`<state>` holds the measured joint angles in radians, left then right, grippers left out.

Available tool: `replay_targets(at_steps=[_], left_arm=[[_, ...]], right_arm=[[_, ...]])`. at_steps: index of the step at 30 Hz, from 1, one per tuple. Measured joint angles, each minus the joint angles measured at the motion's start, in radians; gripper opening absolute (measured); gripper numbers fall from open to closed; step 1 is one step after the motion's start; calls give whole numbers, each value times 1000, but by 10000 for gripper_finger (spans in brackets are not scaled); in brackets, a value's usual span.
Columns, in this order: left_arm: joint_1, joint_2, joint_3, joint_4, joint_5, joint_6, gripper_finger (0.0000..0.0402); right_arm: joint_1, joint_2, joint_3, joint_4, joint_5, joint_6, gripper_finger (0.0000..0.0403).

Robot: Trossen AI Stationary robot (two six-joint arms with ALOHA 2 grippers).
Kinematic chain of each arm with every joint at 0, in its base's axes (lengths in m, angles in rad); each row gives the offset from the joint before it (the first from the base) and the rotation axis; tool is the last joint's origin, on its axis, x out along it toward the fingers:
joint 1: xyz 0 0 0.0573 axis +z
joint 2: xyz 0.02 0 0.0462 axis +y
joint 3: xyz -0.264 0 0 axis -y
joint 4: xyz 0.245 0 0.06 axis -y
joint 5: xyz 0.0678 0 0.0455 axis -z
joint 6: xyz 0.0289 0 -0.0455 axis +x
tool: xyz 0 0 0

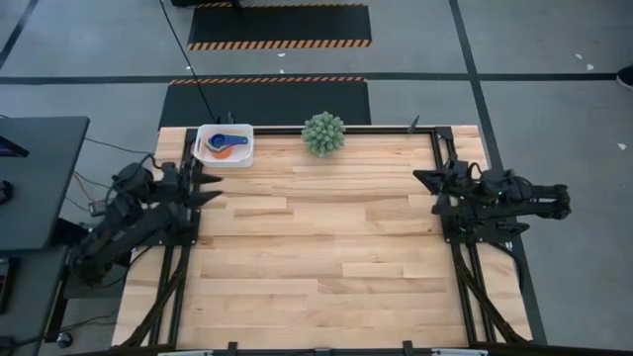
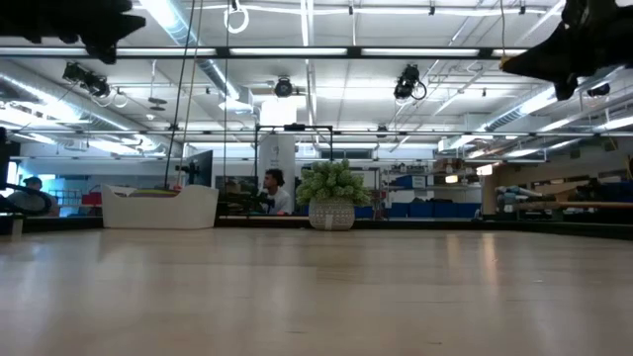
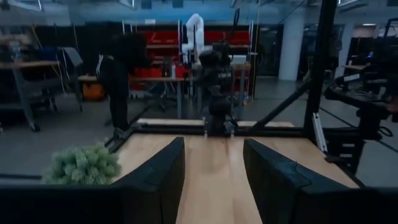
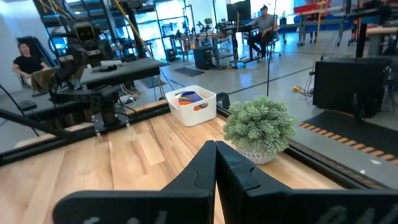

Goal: Nest measuring cups in basket
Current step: Return to Home Position

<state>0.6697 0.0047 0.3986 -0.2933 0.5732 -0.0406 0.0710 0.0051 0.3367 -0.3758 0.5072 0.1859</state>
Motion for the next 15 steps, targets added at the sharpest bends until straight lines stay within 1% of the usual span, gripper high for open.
replay_targets(at_steps=[2,5,15], left_arm=[[0,0,-49,70,1,-2,169],[0,1,-115,119,1,-26,169],[0,1,-264,123,0,-27,169]], right_arm=[[0,0,-30,44,0,-12,14],[0,0,-65,74,0,-26,14],[0,0,-203,155,0,-40,14]])
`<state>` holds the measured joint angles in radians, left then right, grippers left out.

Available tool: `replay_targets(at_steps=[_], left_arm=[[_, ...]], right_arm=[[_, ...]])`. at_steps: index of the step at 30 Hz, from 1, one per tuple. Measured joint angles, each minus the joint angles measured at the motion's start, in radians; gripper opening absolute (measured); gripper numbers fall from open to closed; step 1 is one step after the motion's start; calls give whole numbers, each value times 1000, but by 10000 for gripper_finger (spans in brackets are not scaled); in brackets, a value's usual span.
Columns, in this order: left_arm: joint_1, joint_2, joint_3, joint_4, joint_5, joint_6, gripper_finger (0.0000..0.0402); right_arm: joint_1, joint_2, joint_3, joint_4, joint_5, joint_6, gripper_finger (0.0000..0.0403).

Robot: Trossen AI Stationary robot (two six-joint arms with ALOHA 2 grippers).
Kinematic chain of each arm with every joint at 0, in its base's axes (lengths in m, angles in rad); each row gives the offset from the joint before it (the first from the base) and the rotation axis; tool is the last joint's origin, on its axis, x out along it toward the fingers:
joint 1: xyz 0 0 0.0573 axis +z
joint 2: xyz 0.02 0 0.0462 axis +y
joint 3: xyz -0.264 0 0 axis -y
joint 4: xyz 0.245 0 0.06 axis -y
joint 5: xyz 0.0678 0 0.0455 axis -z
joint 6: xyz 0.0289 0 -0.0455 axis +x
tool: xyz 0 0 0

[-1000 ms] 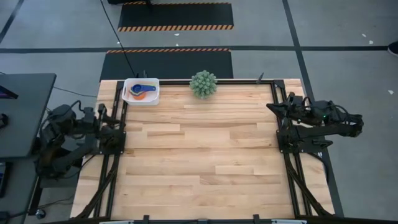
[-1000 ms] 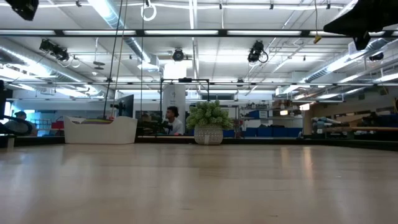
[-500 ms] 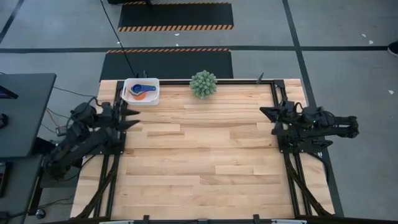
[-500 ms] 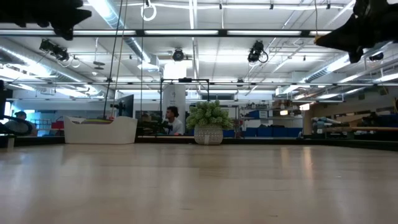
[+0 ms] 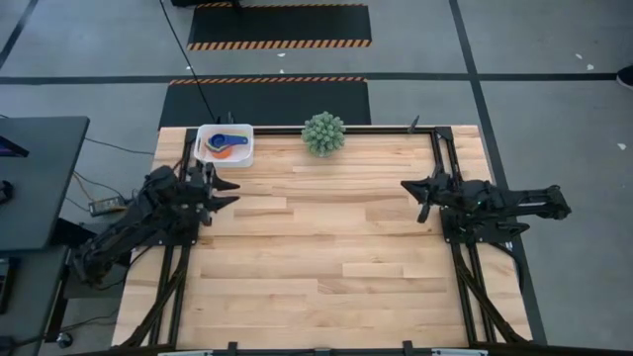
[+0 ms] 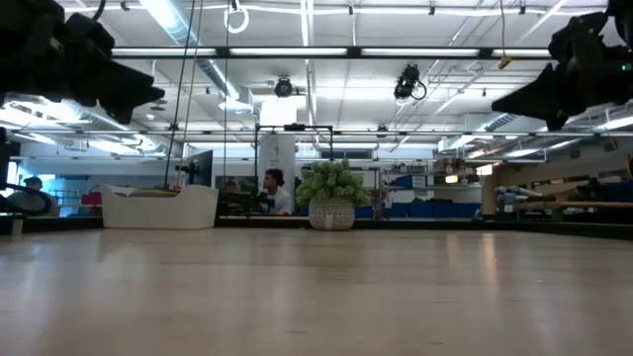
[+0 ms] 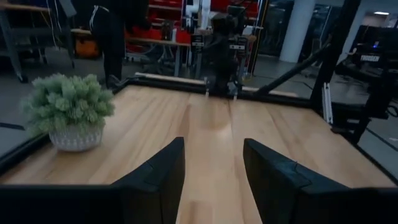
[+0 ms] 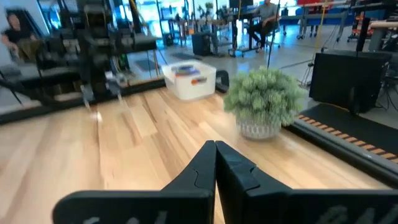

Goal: Nest measuring cups in basket
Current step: Return to Home Position

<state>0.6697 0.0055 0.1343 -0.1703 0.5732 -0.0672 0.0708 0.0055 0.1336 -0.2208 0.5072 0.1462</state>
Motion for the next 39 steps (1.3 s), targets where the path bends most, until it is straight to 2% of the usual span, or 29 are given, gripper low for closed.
replay_targets(at_steps=[4,13,22,29,39], left_arm=[[0,0,-35,0,0,43,169],[0,1,-55,10,0,172,169],[0,3,-56,7,-3,98,169],[0,3,-61,50,-3,21,169],[0,3,-62,64,-3,26,169]], right_arm=[[0,0,-47,4,0,-17,14],[-2,17,-48,7,1,-85,14],[-2,17,-49,10,-2,-98,14],[-2,16,-50,28,-5,133,14],[-2,16,-50,33,-5,140,14]])
